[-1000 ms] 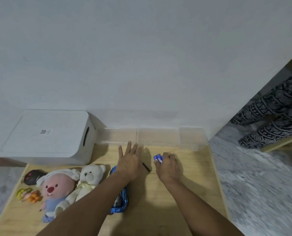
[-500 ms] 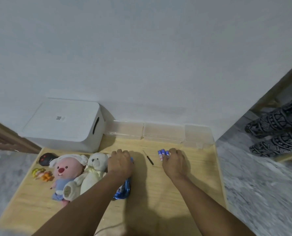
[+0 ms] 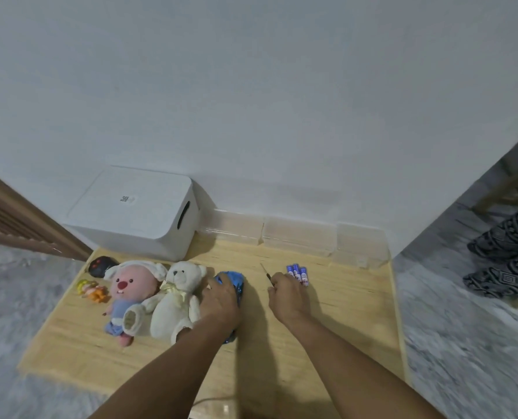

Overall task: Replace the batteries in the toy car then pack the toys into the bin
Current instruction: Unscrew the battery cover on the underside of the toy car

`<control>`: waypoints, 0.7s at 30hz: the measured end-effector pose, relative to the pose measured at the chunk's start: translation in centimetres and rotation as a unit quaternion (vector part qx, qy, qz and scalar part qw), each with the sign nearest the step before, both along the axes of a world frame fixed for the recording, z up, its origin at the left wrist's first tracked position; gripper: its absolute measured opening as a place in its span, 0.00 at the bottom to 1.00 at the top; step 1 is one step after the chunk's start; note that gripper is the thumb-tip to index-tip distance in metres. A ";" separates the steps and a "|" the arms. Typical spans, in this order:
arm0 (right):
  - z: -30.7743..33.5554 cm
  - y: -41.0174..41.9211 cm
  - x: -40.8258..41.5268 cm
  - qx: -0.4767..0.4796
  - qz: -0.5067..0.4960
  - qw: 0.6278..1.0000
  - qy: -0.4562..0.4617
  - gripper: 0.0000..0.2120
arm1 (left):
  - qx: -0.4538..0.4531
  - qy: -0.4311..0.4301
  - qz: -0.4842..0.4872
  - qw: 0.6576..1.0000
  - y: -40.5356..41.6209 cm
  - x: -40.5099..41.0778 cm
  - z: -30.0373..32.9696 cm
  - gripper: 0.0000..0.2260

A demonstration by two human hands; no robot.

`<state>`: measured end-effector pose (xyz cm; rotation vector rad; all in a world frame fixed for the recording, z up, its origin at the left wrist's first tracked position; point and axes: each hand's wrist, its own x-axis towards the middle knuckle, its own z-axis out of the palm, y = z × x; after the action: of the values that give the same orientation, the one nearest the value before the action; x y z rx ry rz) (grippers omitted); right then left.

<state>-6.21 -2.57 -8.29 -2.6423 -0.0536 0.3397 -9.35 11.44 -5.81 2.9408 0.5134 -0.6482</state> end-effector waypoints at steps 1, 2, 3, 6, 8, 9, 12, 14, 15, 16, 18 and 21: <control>0.0 0.1 0.2 -0.012 0.005 1.000 0.002 0.10 | -0.013 -0.003 0.005 1.000 0.1 0.0 0.0 0.34; 0.1 0.2 0.3 -0.024 0.008 1.000 0.003 0.10 | -0.028 -0.005 0.009 1.000 0.1 0.0 0.1 0.34; 0.2 0.3 0.5 -0.035 0.011 0.999 0.005 0.10 | -0.043 -0.009 0.009 0.999 0.2 0.1 0.1 0.33; 0.4 0.6 0.9 -0.062 0.024 0.998 0.013 0.10 | -0.091 -0.021 0.023 0.995 0.5 0.3 0.4 0.32; 0.4 0.7 0.9 -0.074 0.028 0.997 0.014 0.11 | -0.151 -0.045 0.055 0.986 0.9 0.6 0.9 0.29; 0.4 0.8 0.9 -0.078 0.028 0.996 0.016 0.11 | -0.188 -0.062 0.076 0.977 1.1 0.8 1.3 0.28; 0.5 1.2 1.0 -0.081 0.012 0.996 0.027 0.12 | -0.332 -0.093 0.161 0.925 2.2 1.3 2.3 0.26; 0.8 1.5 1.1 -0.071 -0.012 0.997 0.035 0.13 | -0.465 -0.106 0.254 0.842 3.2 1.7 2.6 0.26; 1.0 1.7 1.1 -0.062 -0.026 0.997 0.032 0.13 | -0.523 -0.104 0.301 0.791 3.7 1.8 2.8 0.26; 1.1 1.8 1.2 -0.049 -0.041 0.998 0.026 0.12 | -0.571 -0.098 0.340 0.741 4.3 1.9 2.8 0.26; 1.8 2.1 1.5 -0.009 -0.079 0.997 0.011 0.10 | -0.639 -0.088 0.375 0.666 5.3 2.1 3.1 0.24; 3.1 2.3 2.0 0.078 -0.128 0.989 0.009 0.09 | -0.695 -0.072 0.396 0.596 6.6 2.2 3.2 0.24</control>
<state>-4.17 -0.22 -5.17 -2.4535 0.2522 0.2618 -7.18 18.04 -2.63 1.0589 0.7107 -0.3363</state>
